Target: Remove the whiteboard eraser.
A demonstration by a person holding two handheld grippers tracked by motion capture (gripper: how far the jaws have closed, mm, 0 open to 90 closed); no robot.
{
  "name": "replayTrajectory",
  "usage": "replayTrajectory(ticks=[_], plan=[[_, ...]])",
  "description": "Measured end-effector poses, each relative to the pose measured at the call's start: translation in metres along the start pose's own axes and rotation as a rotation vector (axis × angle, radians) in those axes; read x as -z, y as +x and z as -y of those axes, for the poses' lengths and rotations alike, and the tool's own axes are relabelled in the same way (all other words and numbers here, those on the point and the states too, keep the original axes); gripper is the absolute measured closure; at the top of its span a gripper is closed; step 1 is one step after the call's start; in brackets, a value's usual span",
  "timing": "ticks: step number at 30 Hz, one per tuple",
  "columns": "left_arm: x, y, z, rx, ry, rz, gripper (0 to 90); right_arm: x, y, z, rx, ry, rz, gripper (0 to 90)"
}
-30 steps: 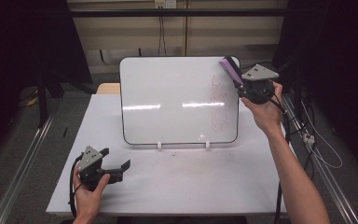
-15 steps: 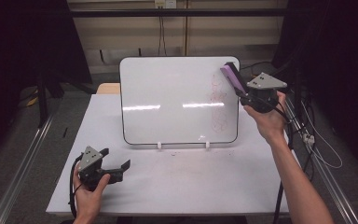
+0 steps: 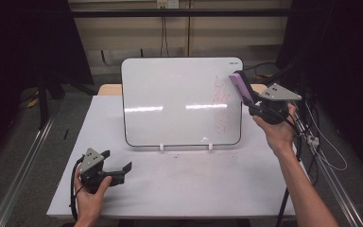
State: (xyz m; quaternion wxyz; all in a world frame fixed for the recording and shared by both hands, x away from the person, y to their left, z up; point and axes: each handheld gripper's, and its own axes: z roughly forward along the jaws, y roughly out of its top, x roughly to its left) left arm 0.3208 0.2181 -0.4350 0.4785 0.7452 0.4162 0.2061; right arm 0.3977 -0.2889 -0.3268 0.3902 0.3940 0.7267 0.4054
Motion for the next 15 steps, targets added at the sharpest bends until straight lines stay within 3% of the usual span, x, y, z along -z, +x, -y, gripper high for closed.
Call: replayTrajectory(ticks=[7, 15], plan=[[0.003, 0.0, 0.001, 0.006, -0.014, 0.002, 5.7, 0.003, 0.009, 0.006, 0.001, -0.007, -0.046, 64.9], [0.004, 0.0, 0.0, -0.003, -0.013, 0.002, 5.7, 0.008, 0.02, 0.015, -0.054, -0.052, -0.093, 64.9]])
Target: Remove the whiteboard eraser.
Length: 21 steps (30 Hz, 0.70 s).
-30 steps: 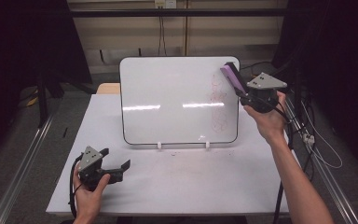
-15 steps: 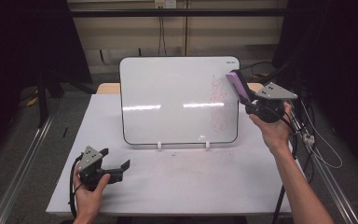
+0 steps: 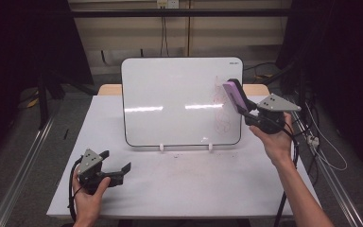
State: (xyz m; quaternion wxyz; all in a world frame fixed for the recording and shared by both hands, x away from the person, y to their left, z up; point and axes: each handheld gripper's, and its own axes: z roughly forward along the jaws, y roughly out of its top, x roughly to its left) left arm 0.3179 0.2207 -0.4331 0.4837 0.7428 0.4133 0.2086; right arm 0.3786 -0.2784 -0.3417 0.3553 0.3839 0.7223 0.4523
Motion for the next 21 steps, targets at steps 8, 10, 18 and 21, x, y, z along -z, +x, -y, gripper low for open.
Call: replayTrajectory(ticks=[8, 10, 18, 21], plan=[[-0.001, -0.002, 0.0, -0.001, -0.001, 0.002, 5.7, 0.003, 0.008, 0.011, -0.035, -0.042, -0.041, 65.0], [-0.001, -0.001, 0.0, 0.002, -0.002, 0.002, 5.7, 0.004, 0.01, 0.013, -0.062, -0.043, -0.056, 65.0], [-0.002, 0.001, 0.001, 0.002, 0.007, 0.001, 5.7, 0.004, 0.018, 0.024, -0.104, -0.05, -0.085, 65.1], [-0.002, 0.0, 0.002, 0.008, 0.006, -0.005, 5.7, 0.003, 0.022, 0.027, -0.116, -0.049, -0.1, 65.0]])
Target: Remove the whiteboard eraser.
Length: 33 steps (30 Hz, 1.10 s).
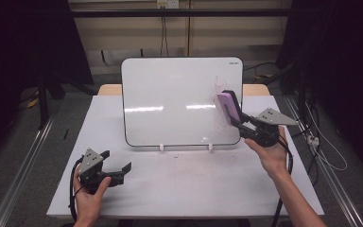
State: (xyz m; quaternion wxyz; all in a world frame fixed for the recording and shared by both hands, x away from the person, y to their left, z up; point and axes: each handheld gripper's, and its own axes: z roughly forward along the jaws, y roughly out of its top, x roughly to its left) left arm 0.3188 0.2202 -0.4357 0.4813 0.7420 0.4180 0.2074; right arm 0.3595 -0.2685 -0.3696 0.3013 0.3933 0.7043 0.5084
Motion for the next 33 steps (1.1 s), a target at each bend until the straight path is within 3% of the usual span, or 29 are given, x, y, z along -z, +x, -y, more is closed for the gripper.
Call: replayTrajectory(ticks=[6, 15, 21, 27, 29, 33], plan=[[0.003, 0.002, 0.002, 0.018, -0.002, -0.009, 5.7, 0.002, 0.006, 0.002, -0.017, -0.015, -0.011, 65.1], [0.001, 0.001, 0.0, 0.002, -0.004, -0.004, 5.7, 0.002, 0.022, 0.012, -0.032, -0.02, -0.045, 65.0], [-0.004, -0.004, -0.003, -0.004, -0.008, 0.01, 5.9, 0.002, 0.033, 0.023, -0.074, -0.038, -0.077, 65.1], [-0.007, -0.014, -0.01, -0.017, -0.052, 0.057, 4.5, 0.0, 0.046, 0.028, -0.097, -0.065, -0.113, 65.1], [-0.008, -0.019, -0.014, -0.004, -0.08, 0.066, 4.1, -0.002, 0.053, 0.03, -0.102, -0.07, -0.137, 65.1], [-0.011, -0.027, -0.018, -0.054, -0.089, 0.092, 4.1, -0.003, 0.06, 0.03, -0.094, -0.081, -0.152, 65.1]])
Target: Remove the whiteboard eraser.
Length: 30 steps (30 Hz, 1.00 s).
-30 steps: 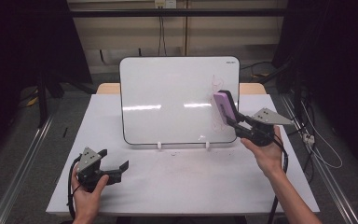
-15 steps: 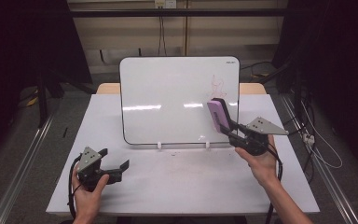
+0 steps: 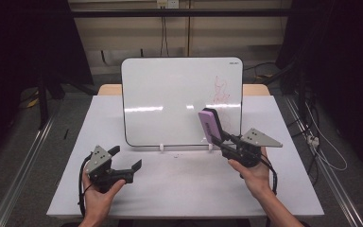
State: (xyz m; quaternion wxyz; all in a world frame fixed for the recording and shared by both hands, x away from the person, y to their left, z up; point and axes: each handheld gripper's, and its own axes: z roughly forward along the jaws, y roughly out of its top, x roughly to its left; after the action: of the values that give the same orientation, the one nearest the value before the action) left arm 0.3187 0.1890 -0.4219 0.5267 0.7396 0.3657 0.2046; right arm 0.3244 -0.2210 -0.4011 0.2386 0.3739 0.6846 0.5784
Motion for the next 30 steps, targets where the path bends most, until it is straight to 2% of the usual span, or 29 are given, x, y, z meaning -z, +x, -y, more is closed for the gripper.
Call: replayTrajectory(ticks=[3, 6, 9, 15, 17, 19, 22, 28, 30], plan=[[-0.003, -0.003, -0.001, -0.005, -0.001, 0.013, 4.3, 0.0, 0.006, 0.001, 0.009, -0.007, -0.012, 65.1], [-0.006, -0.007, -0.006, -0.006, -0.011, 0.007, 4.5, -0.001, 0.011, 0.003, 0.007, -0.011, -0.021, 65.1], [-0.01, -0.011, -0.013, -0.017, -0.03, 0.015, 4.6, -0.003, 0.015, 0.006, -0.006, -0.014, -0.036, 65.1], [-0.025, -0.022, -0.023, 0.012, -0.066, 0.065, 3.1, -0.008, 0.02, 0.008, -0.024, -0.015, -0.066, 65.0], [-0.03, -0.027, -0.027, 0.004, -0.074, 0.089, 3.4, -0.009, 0.021, 0.008, -0.031, -0.017, -0.073, 65.0], [-0.034, -0.034, -0.03, 0.024, -0.096, 0.103, 5.1, -0.01, 0.023, 0.009, -0.022, -0.016, -0.072, 65.0], [-0.039, -0.043, -0.035, 0.029, -0.133, 0.118, 5.3, -0.013, 0.026, 0.011, -0.029, -0.014, -0.062, 65.0], [-0.058, -0.056, -0.042, 0.129, -0.218, 0.151, 6.3, -0.019, 0.032, 0.015, -0.046, -0.019, -0.043, 65.0], [-0.066, -0.059, -0.044, 0.149, -0.227, 0.169, 6.7, -0.021, 0.033, 0.016, -0.051, -0.018, -0.041, 65.0]])
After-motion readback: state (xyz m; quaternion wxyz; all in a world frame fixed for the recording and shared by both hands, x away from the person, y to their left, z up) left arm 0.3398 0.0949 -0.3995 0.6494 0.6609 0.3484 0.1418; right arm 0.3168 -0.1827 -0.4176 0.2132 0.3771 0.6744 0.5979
